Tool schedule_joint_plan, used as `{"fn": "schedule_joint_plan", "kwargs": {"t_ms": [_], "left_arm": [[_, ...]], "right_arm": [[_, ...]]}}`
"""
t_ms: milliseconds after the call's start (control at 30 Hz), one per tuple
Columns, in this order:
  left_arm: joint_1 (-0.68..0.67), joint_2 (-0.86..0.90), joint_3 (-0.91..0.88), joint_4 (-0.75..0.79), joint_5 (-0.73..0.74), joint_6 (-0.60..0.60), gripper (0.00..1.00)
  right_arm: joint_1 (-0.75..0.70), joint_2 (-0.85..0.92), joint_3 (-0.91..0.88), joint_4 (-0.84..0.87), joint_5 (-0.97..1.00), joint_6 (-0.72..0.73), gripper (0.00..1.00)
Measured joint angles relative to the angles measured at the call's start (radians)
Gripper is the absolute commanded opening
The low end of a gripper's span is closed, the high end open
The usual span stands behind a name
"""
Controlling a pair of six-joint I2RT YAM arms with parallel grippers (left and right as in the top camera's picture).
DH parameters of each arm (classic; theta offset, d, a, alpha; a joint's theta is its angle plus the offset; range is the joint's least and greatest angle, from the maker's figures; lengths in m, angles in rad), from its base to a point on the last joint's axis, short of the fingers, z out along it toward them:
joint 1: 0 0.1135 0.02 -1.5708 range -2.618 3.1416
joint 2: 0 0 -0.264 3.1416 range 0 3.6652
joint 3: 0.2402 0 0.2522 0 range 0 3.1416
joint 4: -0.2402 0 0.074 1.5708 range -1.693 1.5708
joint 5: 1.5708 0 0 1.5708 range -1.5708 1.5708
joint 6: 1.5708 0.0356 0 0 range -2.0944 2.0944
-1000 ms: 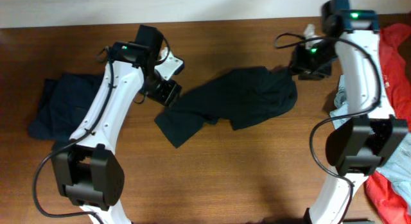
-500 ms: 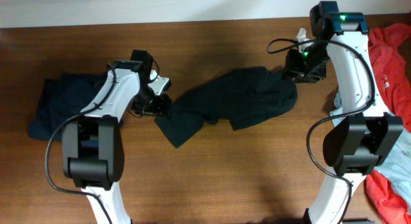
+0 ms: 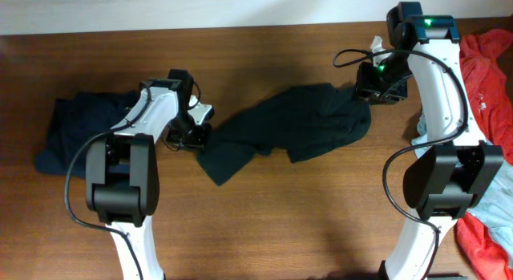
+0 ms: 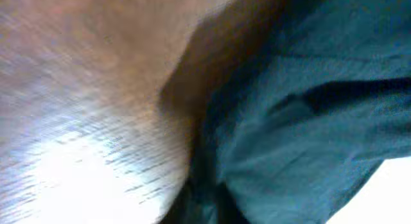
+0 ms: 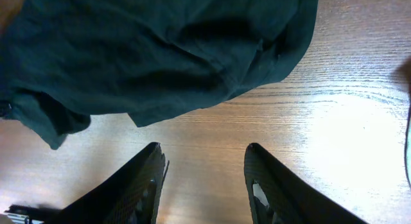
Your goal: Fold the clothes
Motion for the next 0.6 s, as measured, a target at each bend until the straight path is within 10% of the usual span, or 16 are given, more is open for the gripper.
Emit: {"fn": "schedule_joint_plan", "kwargs": {"t_ms": [600], "left_arm": [[-0.001, -0.208, 0.590, -0.233, 0.046, -0.004, 0.01]], "right_arm": [[0.000, 0.000, -0.008, 0.000, 0.007, 0.000, 0.44]]}}
